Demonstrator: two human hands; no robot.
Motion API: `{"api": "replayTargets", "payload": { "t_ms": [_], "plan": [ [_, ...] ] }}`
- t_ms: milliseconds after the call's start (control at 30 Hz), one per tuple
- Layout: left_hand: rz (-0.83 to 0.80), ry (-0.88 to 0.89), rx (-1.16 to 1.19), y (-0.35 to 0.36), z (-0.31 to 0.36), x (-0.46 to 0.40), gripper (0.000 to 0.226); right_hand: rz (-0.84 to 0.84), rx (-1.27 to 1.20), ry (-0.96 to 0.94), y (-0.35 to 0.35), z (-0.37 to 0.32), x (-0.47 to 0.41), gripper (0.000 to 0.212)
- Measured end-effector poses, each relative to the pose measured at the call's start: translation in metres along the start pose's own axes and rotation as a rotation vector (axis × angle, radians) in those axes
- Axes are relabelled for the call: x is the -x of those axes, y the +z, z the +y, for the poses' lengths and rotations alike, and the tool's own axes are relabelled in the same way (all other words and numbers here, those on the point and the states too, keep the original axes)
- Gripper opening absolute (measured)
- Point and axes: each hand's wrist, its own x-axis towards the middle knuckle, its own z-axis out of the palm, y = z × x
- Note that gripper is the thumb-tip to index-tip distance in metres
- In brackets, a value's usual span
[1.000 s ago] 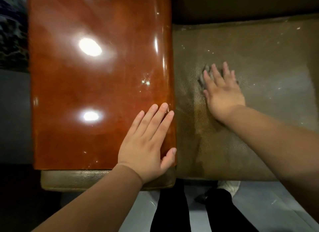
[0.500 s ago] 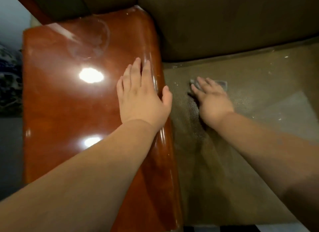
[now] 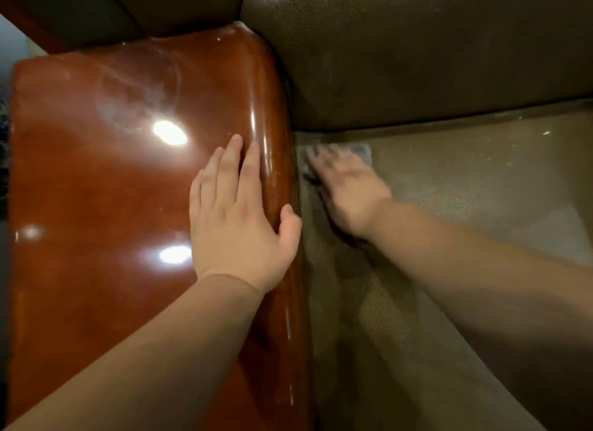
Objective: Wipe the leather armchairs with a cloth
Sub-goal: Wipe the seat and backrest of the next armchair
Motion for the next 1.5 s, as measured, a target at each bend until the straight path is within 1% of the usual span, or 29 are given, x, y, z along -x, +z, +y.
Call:
{"api": "replayTargets", "payload": {
  "t_ms": [67, 100, 133, 167, 200, 233, 300, 333, 400, 500, 567, 600, 700, 767, 800, 833, 900, 933, 967, 1000, 1133, 1200, 1233, 1267, 1333, 1367, 1400, 1433, 1500],
  "plan": [
    [-0.002, -0.007, 0.003, -0.001, 0.001, 0.002, 0.085, 0.014, -0.021, -0.253, 0.017, -0.022, 0.049, 0.058],
    [0.005, -0.012, 0.003, -0.002, 0.001, 0.002, 0.085, -0.035, -0.004, -0.36, 0.018, -0.023, 0.06, 0.054],
    [0.013, -0.011, 0.005, -0.002, 0.001, 0.001, 0.085, -0.076, 0.046, -0.446, 0.016, -0.016, 0.056, 0.053],
    [0.02, -0.004, 0.012, -0.002, 0.002, -0.001, 0.085, -0.056, 0.1, -0.48, 0.007, -0.005, 0.04, 0.053],
    [0.022, 0.002, 0.02, -0.001, 0.002, -0.003, 0.085, -0.051, 0.135, -0.413, -0.003, 0.004, 0.017, 0.055],
    [0.02, 0.003, 0.024, 0.0, 0.003, -0.004, 0.084, -0.062, 0.144, -0.266, -0.014, 0.011, -0.01, 0.057],
    [0.017, 0.001, 0.027, 0.002, 0.003, -0.005, 0.085, -0.042, 0.046, -0.005, -0.026, 0.013, -0.048, 0.063],
    [0.016, -0.003, 0.023, 0.002, 0.002, -0.004, 0.085, -0.022, 0.001, 0.054, -0.021, 0.009, -0.054, 0.066],
    [-0.002, 0.0, 0.01, 0.002, 0.0, -0.002, 0.085, -0.069, 0.014, -0.017, -0.003, -0.01, -0.027, 0.069],
    [0.007, 0.001, 0.013, 0.0, -0.003, 0.0, 0.085, -0.091, -0.003, -0.338, 0.009, -0.027, 0.058, 0.059],
    [0.019, 0.004, 0.024, -0.001, -0.002, -0.002, 0.085, -0.083, 0.033, -0.44, -0.006, -0.003, 0.06, 0.054],
    [0.019, 0.002, 0.03, -0.001, -0.002, -0.003, 0.084, -0.046, 0.063, -0.374, -0.014, 0.013, 0.045, 0.052],
    [0.019, 0.014, 0.053, 0.001, 0.0, 0.0, 0.083, 0.065, 0.002, 0.062, -0.03, 0.046, -0.009, 0.051],
    [0.025, 0.02, 0.052, 0.001, -0.001, 0.001, 0.082, 0.103, 0.015, 0.188, -0.016, 0.031, -0.016, 0.054],
    [0.023, 0.028, 0.044, 0.001, -0.001, 0.0, 0.082, 0.08, 0.042, 0.178, -0.003, 0.013, -0.005, 0.057],
    [0.022, 0.034, 0.039, 0.0, -0.002, -0.001, 0.081, 0.03, 0.048, 0.095, 0.005, -0.008, 0.015, 0.058],
    [0.033, 0.036, 0.046, -0.002, -0.003, -0.002, 0.08, -0.056, 0.035, -0.203, 0.016, -0.031, 0.062, 0.056],
    [0.046, 0.041, 0.047, -0.002, -0.003, -0.003, 0.08, -0.115, 0.038, -0.295, 0.012, -0.024, 0.075, 0.055],
    [0.053, 0.047, 0.047, -0.002, -0.002, -0.002, 0.079, -0.147, 0.048, -0.327, 0.002, -0.005, 0.078, 0.056],
    [0.055, 0.051, 0.051, -0.001, -0.002, -0.001, 0.079, -0.126, 0.079, -0.28, -0.007, 0.015, 0.073, 0.057],
    [0.045, 0.047, 0.063, 0.003, -0.001, 0.002, 0.077, 0.081, 0.074, 0.411, -0.043, 0.097, 0.04, 0.063],
    [0.019, 0.041, 0.053, 0.002, -0.003, 0.003, 0.077, 0.073, 0.099, 0.602, -0.035, 0.075, 0.029, 0.07],
    [0.01, 0.04, 0.046, 0.001, -0.003, 0.002, 0.076, 0.056, 0.099, 0.615, -0.027, 0.05, 0.023, 0.07],
    [-0.002, 0.037, 0.04, -0.001, -0.003, 0.002, 0.076, 0.015, 0.074, 0.525, -0.022, 0.023, 0.02, 0.068],
    [0.006, 0.029, 0.047, -0.005, -0.002, -0.001, 0.077, -0.093, 0.013, 0.175, -0.024, -0.013, 0.019, 0.065],
    [0.02, 0.037, 0.048, -0.005, -0.001, -0.004, 0.077, -0.117, 0.021, 0.061, -0.031, -0.01, 0.019, 0.065],
    [0.03, 0.049, 0.045, -0.004, 0.0, -0.005, 0.077, -0.103, 0.057, 0.034, -0.041, 0.004, 0.019, 0.063],
    [0.036, 0.057, 0.043, -0.002, 0.0, -0.006, 0.077, -0.057, 0.09, 0.099, -0.045, 0.027, 0.023, 0.061],
    [0.036, 0.055, 0.045, 0.002, 0.0, -0.005, 0.077, 0.062, 0.097, 0.397, -0.048, 0.081, 0.037, 0.06]
  ]
}}
